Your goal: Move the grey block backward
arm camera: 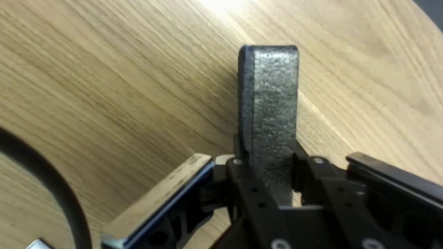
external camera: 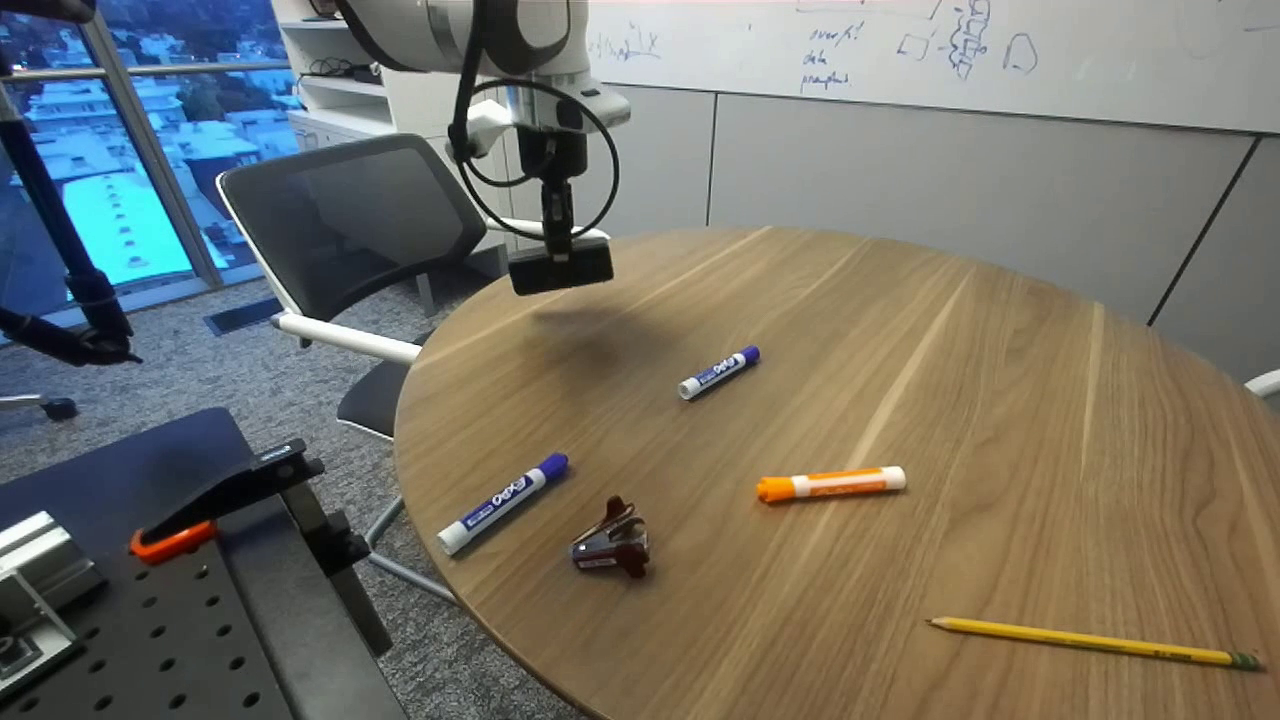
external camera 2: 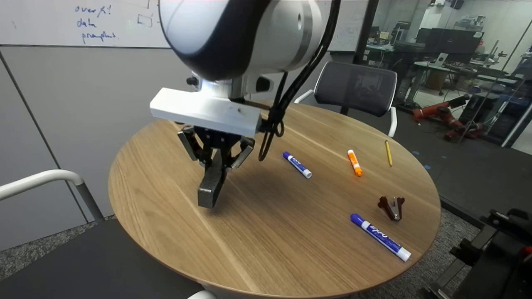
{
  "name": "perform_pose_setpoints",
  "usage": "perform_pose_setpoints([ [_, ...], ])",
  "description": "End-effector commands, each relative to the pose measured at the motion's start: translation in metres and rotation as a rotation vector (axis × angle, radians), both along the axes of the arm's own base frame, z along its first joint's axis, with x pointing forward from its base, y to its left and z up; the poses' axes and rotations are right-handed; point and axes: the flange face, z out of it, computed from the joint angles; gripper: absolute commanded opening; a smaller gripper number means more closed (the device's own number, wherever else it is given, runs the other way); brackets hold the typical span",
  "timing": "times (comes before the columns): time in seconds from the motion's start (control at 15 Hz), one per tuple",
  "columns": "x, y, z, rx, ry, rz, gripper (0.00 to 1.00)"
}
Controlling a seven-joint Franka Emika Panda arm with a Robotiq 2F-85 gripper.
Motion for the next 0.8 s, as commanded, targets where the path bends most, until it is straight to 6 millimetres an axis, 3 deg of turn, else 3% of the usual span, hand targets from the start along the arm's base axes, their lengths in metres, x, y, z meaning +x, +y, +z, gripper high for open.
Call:
perform_pose_setpoints([
  [0.0,0.019,0.009,-0.038,-0.008,0.037,-0.078,0.07],
  [0.13,0.023,0.01,-0.053,-0.016,0.072,-0.107,0.07],
  [0.2,0.027,0.011,-0.05,-0.02,0.085,-0.116,0.55],
  [0.27,0.029,0.011,-0.046,-0.02,0.104,-0.121,0.57],
  [0.53,0.031,0.021,-0.021,-0.042,0.159,-0.091,0.83],
  [0.67,0.026,0.035,0.012,-0.047,0.165,-0.046,0.98],
  [0.73,0.02,0.045,0.036,-0.048,0.168,-0.001,1.0],
])
